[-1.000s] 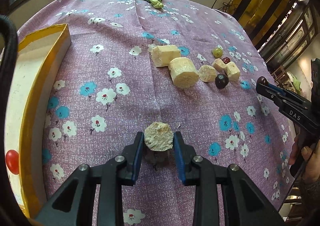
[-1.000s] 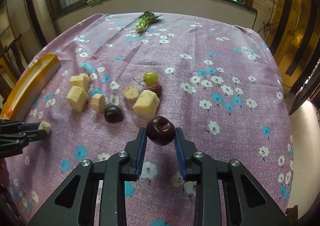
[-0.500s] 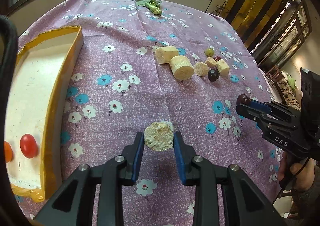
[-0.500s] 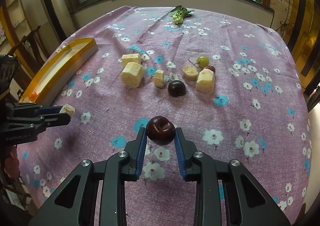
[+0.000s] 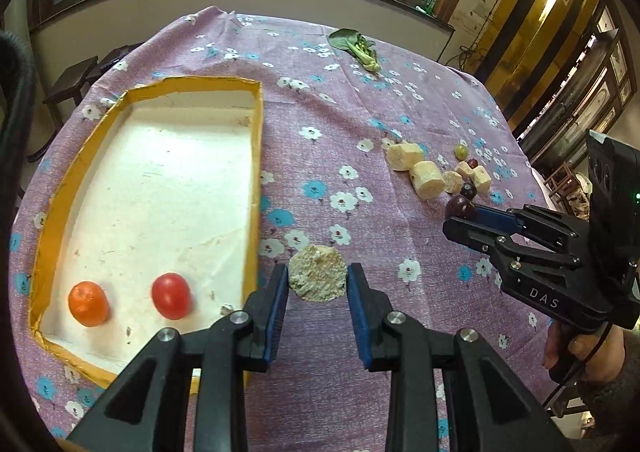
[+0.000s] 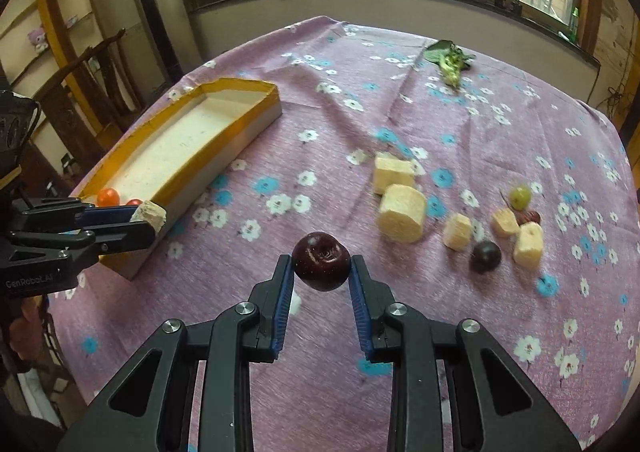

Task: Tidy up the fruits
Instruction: 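Carry the cream slice and dark plum into the tray and release both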

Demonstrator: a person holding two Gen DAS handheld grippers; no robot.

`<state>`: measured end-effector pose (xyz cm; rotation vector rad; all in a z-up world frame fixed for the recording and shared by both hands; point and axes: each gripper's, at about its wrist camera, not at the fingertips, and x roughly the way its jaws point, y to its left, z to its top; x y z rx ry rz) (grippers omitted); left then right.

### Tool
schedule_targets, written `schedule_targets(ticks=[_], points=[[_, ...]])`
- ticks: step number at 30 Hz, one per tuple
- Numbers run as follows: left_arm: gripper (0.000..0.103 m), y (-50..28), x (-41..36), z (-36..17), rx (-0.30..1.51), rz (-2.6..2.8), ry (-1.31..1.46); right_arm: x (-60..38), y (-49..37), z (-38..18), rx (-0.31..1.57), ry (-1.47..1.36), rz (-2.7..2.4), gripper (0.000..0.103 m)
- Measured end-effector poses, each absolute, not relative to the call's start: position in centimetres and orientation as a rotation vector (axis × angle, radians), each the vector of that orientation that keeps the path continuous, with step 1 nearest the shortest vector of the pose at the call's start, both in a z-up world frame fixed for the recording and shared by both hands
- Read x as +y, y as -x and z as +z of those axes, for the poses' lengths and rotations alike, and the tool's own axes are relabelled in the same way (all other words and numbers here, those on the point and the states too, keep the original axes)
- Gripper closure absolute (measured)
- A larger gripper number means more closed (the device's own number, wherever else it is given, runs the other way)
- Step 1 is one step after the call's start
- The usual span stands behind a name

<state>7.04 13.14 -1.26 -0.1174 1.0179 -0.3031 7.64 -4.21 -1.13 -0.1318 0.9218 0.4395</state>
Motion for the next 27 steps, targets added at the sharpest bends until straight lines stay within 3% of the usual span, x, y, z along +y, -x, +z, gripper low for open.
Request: schedule_targets(ticks=[13,27], points=[[0.071,-8.5,22.9,-1.2,0.995,-0.124,0.154,8.8,-11.2,0.6,0.882,0.212,0.663,0.076],[0.071,-12.2,27.0,-5.2,1.071,-0.032,0.190,15.6,-14.1,-5.0,1.006,0.296,0.724,0.076]])
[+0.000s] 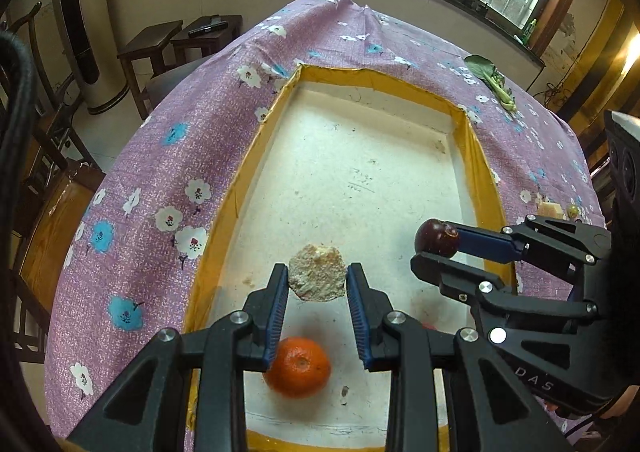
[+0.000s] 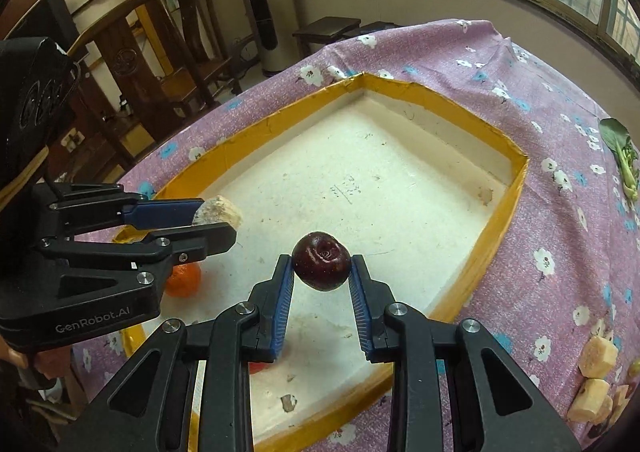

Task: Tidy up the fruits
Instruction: 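Carry the cream slice and dark plum into the tray and release both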

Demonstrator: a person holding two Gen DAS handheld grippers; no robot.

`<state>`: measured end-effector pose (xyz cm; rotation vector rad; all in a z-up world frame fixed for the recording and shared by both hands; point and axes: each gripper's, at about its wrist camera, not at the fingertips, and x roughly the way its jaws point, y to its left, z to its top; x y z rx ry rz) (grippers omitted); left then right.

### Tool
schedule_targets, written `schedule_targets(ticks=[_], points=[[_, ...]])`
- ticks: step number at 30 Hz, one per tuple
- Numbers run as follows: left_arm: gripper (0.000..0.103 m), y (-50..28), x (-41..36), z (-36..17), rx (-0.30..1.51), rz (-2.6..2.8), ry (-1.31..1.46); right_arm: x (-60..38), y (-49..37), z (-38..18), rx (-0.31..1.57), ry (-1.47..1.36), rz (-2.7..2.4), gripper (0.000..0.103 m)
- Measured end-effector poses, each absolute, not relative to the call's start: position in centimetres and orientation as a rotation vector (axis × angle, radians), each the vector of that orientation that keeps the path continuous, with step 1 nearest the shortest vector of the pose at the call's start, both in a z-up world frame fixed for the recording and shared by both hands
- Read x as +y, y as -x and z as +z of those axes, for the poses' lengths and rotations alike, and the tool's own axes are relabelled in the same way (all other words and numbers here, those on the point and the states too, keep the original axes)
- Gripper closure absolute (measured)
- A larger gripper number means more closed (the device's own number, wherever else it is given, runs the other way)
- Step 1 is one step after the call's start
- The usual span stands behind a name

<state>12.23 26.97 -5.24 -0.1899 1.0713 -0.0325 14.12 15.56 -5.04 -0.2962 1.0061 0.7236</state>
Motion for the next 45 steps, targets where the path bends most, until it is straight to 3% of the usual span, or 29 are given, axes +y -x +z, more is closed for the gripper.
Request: schedule_targets(ticks=[14,16,21,28,45], points=[[0.070,-13.5,26.6,-6.8,1.112,-0.007,0.184,17.0,-14.1,-6.7,1.024,0.405,0.720,0.075],[0.068,-13.5,26.4,-6.8,1.112,-0.006,0.178,17.1,-14.1,-6.8,1.026,0.416,0.719,0.075],[0.051,-13.2,26.1,-6.5,1.105,0.006,0.180,17.1,-13.7,-6.9,1.029,0.437,0.725,0.069],[0.050,-11.7,26.7,-5.6,1.084,0.016,0.210,17.0,-12.8,-6.5,1.001,0.475,0.706,0.067],[0.044,-7.8,23.1,-3.0,1.034,0.027,0.188,10.3,-9.5,-1.9,0.989,0.182,0.700,0.063]])
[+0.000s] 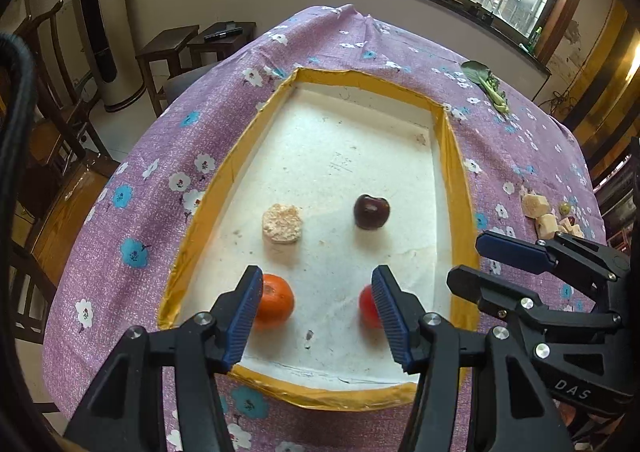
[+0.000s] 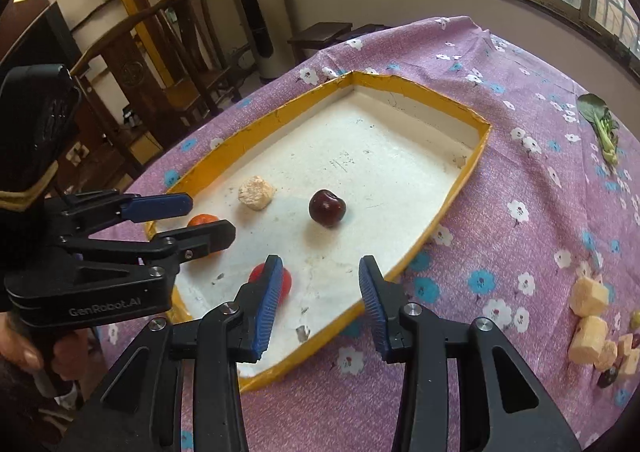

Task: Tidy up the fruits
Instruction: 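Grasp the cream cylinder with the left gripper while the right grasps another dark plum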

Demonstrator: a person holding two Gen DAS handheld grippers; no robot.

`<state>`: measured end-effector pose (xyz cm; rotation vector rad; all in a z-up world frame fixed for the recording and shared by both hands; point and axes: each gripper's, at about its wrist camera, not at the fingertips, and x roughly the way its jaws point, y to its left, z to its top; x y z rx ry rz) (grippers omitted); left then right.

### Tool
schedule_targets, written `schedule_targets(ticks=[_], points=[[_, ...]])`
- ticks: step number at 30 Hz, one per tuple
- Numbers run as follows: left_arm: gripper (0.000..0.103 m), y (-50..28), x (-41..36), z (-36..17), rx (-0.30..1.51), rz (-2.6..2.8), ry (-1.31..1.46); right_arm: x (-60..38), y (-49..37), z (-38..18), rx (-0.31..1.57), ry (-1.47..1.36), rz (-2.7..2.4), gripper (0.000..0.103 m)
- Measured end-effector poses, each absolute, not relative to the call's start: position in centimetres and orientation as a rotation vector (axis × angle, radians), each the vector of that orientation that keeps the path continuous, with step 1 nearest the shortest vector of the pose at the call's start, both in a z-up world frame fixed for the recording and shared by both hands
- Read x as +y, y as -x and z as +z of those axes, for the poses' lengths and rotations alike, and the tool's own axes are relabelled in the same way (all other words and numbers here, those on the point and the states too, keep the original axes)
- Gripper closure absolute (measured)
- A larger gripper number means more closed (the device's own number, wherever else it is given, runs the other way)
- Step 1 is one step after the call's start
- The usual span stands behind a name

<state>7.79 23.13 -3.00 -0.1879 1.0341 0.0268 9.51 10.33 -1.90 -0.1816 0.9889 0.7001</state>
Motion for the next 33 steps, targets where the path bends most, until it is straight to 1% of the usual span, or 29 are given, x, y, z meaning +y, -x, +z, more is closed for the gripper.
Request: schedule_targets(ticks=[7,11,17,20,30,33], points=[[0.043,-7.6,17.3,-1.1,1.005,-0.057,0.121,3.9,-7.7,-2.2,1.006,0.097,0.644,0.060],[0.034,-8.3,12.9,-0.7,1.003,-0.116,0.068,-2.1,-7.9,-2.8,1.004,0.059,0.537,0.060],[0.034,-9.5,6.6,-1.7,1.038,-0.196,-0.011,-12.2,-9.5,-3.4,0.980,0.009,0.335,0.060],[0.034,-9.9,4.2,-2.3,1.060,-0.220,-0.031,-15.5,-10.8,-4.0,0.980,-0.015,0.295,0.060],[0.034,-10.7,0.8,-3.7,1.113,-0.206,-0.063,-16.9,-13.7,-5.7,0.955,0.084,0.352,0.060],[0.034,-11.4,-0.1,-4.0,1.125,-0.208,-0.058,-17.5,-14.1,-6.1,0.953,0.113,0.360,0.068]])
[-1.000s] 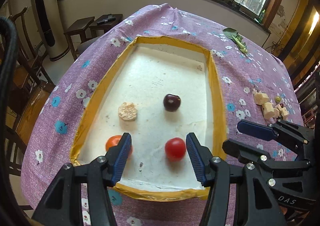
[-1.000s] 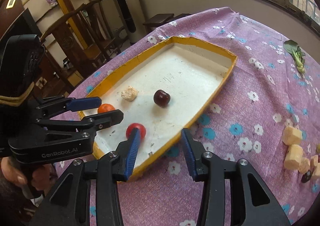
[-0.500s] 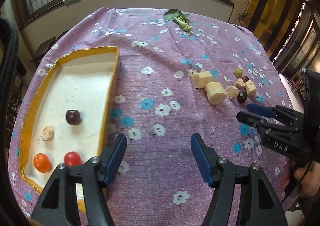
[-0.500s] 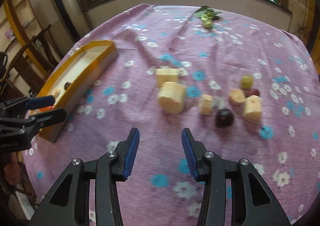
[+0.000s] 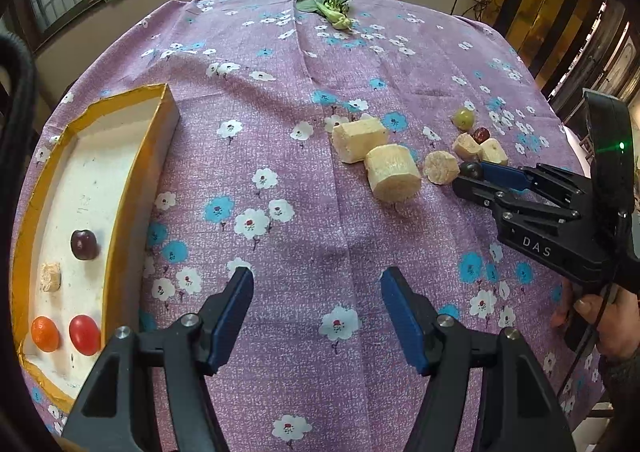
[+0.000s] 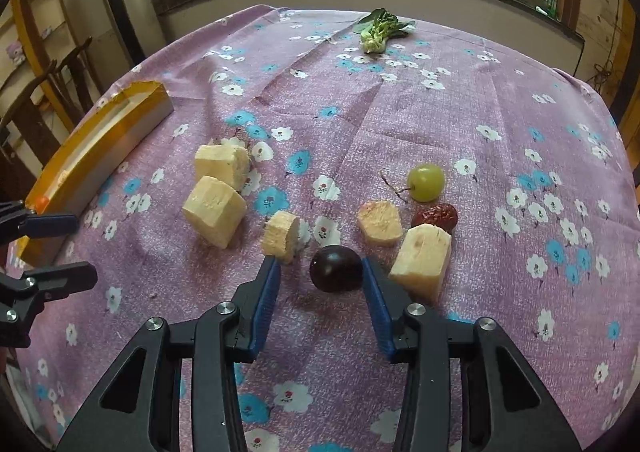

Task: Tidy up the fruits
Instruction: 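Grasp the cream cylinder with the left gripper while the right grasps another dark plum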

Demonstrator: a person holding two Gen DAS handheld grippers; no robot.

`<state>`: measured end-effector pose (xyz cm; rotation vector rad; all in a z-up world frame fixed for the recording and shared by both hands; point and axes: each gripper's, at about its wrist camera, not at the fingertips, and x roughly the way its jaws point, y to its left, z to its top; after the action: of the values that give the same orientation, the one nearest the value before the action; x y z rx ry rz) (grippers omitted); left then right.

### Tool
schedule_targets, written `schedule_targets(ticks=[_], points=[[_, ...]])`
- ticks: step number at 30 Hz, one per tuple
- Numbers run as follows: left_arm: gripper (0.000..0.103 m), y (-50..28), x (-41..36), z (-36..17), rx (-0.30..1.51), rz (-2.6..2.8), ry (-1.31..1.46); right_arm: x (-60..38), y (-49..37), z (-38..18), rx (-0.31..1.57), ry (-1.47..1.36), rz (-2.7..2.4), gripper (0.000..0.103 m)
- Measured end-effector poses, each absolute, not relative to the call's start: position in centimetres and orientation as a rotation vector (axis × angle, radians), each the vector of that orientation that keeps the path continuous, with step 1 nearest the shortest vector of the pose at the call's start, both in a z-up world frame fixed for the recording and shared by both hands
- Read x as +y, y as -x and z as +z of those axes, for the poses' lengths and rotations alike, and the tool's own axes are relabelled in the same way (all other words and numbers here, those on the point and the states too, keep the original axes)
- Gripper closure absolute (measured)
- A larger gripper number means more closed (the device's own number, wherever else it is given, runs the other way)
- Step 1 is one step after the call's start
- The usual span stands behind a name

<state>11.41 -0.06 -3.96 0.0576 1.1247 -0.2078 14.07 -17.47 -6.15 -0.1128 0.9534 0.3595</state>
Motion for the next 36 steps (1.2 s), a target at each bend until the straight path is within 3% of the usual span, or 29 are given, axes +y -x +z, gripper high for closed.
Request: schedule_targets(ticks=[1,3,16,20,36], points=[[0.034,-11.8,-0.5,-4.1,1.128,-0.209,-0.054,-17.6,-14.1,-6.2,0.950,0.128,0.353,0.075],[0.034,-12.6,-1.4,-4.3,1.137,-0.217,-0.036,-18.1,-14.2,-6.5,0.955,0.146,0.349,0.079],[0.034,-17.8,-5.8,-6.4,1.159,-0.219,0.072,-20.7,-12.1,-5.9,0.961,-0.001,0.377,0.080],[0.059,-18.3,-6.3,-6.9,1.141,-0.206,0.037,-20.8,-12.0,-5.8,0.957,-0.018,0.374,0.080],[0.060,-13.5,-1.9,-5.6,1.133,-0.275,0.102,-19.1,-9.3,-4.7,0.937,0.000,0.344,0.080]])
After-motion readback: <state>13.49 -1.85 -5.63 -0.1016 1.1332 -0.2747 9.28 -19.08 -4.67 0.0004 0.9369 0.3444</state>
